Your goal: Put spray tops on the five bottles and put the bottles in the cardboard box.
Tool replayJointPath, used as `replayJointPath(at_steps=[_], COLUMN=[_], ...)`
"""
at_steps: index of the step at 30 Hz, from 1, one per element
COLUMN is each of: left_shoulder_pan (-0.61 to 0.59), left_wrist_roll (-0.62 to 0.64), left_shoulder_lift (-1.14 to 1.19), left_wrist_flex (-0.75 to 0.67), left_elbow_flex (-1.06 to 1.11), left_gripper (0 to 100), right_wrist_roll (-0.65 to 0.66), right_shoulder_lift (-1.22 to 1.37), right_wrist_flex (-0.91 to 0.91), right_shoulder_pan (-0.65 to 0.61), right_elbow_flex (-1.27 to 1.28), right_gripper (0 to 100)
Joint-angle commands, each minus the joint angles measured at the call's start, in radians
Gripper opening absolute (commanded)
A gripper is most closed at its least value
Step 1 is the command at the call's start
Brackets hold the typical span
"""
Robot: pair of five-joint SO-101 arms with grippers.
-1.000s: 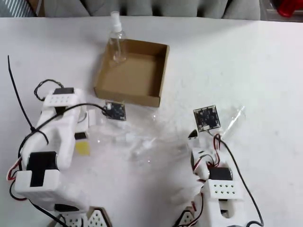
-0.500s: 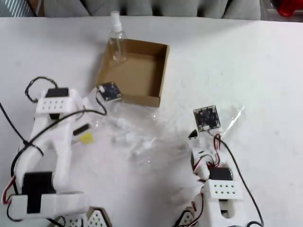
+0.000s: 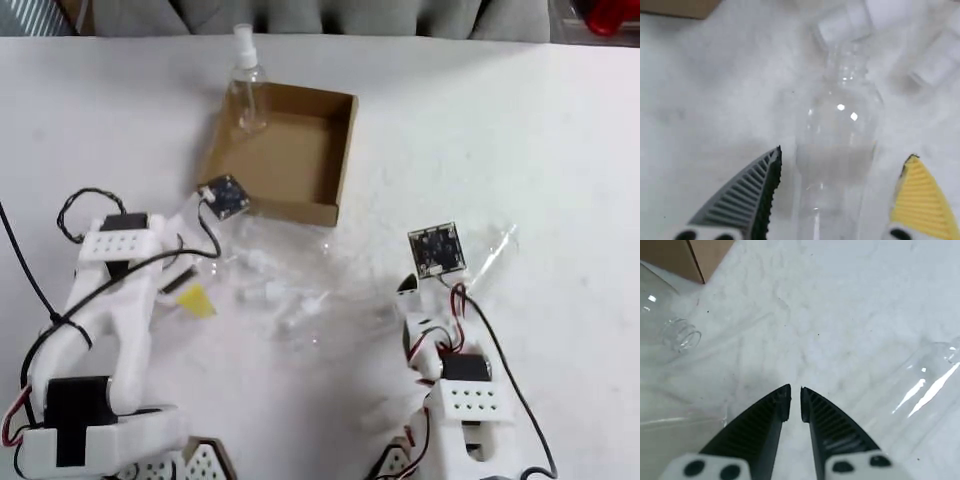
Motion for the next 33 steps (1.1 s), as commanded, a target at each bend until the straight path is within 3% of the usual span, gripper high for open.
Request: replayJointPath(at_steps=[1,7,15,23,28,33], left_shoulder_pan=[-0.007,0.016,0.071,0.025,0.025,0.022], left_wrist_roll=[0.006,-0.041,-0.066,-0.058,-0.069,-0.087], left_shoulder_lift=[-0.045,-0.036,0.061,0.272,0.334,0.34], left_wrist_flex=[0.005,0.1,0.071,0.06,0.057,0.057], left_elbow_flex=[-0.06,-0.186,-0.215,-0.368,-0.382,-0.382], left_gripper=[36,36,36,36,28,28], right_wrist_roll=[0.011,0.011,0.011,0.011,0.011,0.011], right_shoulder_lift=[-0.007,-0.007,-0.008,-0.008,-0.007,-0.007], right_wrist_flex=[-0.019,-0.019,-0.018,-0.016,-0.019,-0.019], right_shoulder_pan=[-0.007,-0.005,-0.004,-0.004,-0.004,-0.005], right_elbow_flex=[-0.009,-0.009,-0.009,-0.009,-0.009,-0.009], right_gripper=[1.7,1.7,1.7,1.6,1.6,1.6])
